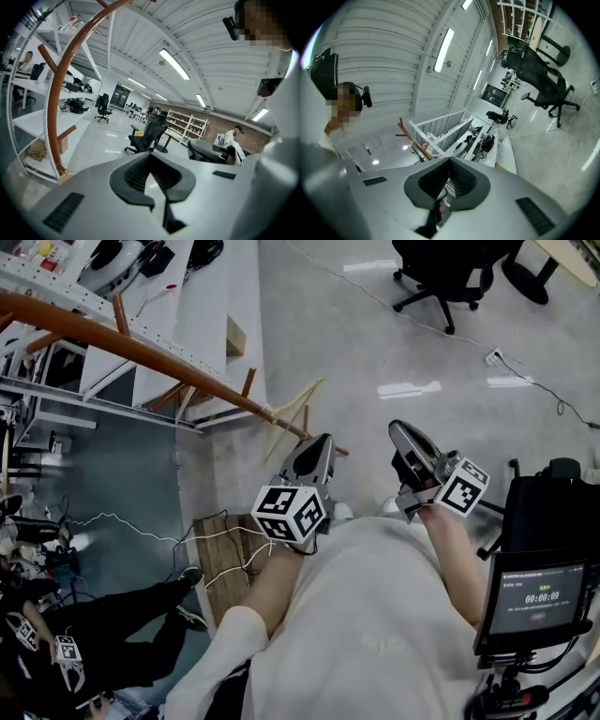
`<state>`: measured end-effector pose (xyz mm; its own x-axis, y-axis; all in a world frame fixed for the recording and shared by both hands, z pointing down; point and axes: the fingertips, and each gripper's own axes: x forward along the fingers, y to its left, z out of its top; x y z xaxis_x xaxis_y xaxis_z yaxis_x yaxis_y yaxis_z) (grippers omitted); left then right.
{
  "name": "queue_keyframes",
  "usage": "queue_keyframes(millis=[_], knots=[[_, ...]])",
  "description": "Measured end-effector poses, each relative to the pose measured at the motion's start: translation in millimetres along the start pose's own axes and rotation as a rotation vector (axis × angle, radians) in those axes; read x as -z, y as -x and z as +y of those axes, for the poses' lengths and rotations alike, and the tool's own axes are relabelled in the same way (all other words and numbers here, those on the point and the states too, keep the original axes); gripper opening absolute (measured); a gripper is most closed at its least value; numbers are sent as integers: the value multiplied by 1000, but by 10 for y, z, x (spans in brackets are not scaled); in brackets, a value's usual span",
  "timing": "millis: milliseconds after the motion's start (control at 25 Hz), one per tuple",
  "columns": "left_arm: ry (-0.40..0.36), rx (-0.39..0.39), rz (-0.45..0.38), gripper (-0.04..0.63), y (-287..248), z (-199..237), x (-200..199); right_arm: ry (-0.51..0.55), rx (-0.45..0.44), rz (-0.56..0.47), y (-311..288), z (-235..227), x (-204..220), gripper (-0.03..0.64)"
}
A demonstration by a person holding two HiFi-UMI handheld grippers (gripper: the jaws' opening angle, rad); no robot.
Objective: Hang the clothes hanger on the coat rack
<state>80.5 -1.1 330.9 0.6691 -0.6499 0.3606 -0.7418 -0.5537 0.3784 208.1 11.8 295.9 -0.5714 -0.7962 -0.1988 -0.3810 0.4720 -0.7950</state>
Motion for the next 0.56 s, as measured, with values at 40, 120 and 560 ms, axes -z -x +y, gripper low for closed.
queue_keyframes(millis=[40,120,560], knots=[[-7,4,3,6,-36,-17,6,-2,-1,-2,10,-14,-17,8],[-22,13,15,6,-91,-39,24,-5,3,-9,29,-42,-39,8],[-50,18,40,6,-153,5,85,6,46,-46,107,-156,-119,8]])
